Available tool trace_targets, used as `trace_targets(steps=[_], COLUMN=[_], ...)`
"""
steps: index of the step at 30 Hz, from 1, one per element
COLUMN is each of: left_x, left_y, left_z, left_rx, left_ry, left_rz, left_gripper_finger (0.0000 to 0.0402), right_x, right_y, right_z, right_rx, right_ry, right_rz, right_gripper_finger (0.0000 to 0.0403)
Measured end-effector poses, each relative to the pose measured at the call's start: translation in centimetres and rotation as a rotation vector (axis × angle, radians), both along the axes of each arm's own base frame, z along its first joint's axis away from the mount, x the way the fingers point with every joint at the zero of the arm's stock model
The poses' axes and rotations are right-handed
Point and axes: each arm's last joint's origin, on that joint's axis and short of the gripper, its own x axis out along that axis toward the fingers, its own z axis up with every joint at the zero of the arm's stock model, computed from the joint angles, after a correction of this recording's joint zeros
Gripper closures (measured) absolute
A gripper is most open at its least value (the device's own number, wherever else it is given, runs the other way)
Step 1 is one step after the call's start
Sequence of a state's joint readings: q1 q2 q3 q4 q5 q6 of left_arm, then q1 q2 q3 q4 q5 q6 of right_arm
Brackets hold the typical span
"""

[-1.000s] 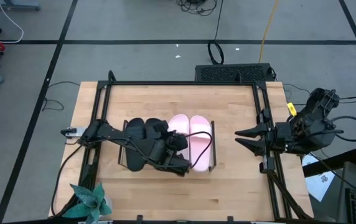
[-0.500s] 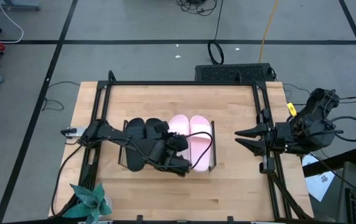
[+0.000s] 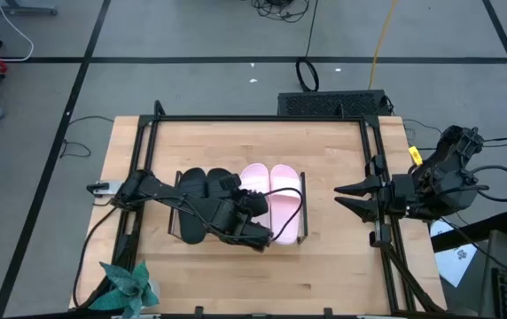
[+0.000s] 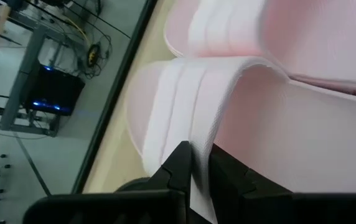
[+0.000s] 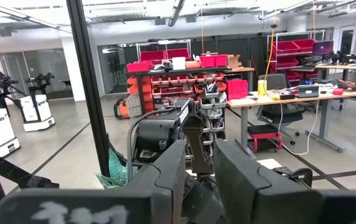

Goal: Pick and place slides into the shelf
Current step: Put the pink slide on the shelf

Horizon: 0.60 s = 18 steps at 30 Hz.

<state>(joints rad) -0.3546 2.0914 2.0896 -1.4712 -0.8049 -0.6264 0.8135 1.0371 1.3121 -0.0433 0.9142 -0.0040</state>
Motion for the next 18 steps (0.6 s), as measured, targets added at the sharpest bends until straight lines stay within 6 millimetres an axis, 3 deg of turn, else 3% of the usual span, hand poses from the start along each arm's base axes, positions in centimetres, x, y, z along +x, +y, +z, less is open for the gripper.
trace_targets(steps=[13,18], left_x=[0.04,0.11], left_y=[-0.12,-0.17], left_z=[-0.11,-0.11], left_rx=[-0.061,-0.078], left_ry=[0.016,0.002], left_rz=[-0.008,0.002], left_gripper_finger=[0.0363,0.0338], right_x=[0.0,0.0], right_y=[0.0,0.0], right_z=[0.0,0.0], right_rx=[-0.004,-0.004], right_ry=[0.001,0.001], right_rz=[-0.001,0.0], right_gripper_finger=[0.0328,0.0328])
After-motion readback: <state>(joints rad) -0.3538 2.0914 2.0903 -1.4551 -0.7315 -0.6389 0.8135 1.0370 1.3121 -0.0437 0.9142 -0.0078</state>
